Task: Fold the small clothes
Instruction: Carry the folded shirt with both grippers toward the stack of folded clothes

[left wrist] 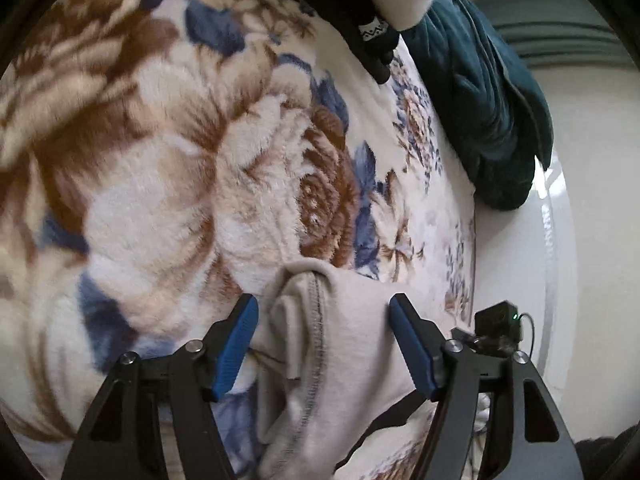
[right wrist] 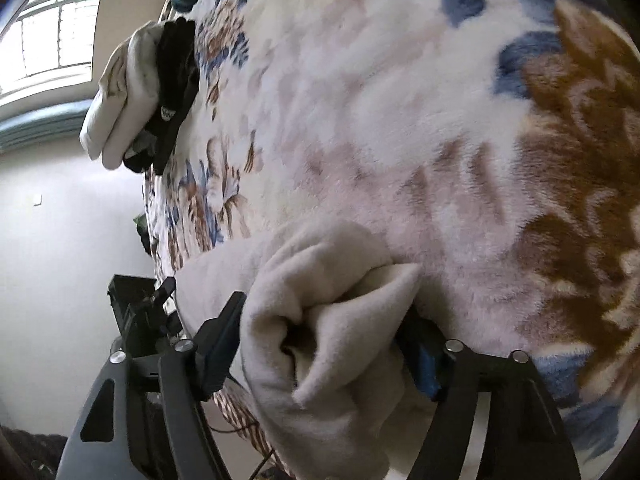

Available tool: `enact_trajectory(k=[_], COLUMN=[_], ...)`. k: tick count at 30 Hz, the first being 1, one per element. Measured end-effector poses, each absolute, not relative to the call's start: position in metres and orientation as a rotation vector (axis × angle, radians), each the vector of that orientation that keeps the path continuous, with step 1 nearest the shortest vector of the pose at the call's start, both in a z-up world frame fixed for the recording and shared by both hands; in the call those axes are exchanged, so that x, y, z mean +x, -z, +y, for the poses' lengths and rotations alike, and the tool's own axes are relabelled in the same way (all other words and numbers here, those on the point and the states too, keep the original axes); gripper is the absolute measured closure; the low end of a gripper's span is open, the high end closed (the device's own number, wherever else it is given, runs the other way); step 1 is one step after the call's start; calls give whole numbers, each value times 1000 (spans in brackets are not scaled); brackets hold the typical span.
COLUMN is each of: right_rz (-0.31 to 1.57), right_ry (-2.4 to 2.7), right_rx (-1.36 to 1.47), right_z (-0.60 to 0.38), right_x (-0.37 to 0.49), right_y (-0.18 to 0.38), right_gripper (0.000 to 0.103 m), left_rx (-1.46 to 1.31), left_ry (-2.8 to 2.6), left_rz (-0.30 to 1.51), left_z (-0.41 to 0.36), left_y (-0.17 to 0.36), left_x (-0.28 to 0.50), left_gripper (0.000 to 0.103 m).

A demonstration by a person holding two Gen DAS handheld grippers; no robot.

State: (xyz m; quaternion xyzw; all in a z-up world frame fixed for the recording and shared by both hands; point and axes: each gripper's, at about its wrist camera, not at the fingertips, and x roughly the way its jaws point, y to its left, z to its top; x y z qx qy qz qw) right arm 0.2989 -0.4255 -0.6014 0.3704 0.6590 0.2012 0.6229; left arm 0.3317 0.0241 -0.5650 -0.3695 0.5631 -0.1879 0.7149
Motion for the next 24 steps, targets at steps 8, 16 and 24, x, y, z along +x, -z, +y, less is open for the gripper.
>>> enact_trajectory(k=[8,16,24], right_rz=[1563,1497,1417], right_ry=[-470,-415,-398], right_rx=[794,790,812], right_z=[-408,-405,-389], right_x=[309,300,298], right_y=[608,597,544], right_gripper=[21,66,70], left_rx=[-843,-813,-796], left_ry=[427,412,421], left_rz=[1290,1202,1134], left_z=[10,-8,7], left_y=[580,562,506], left_x=[333,327,324], left_gripper=[24,70,73])
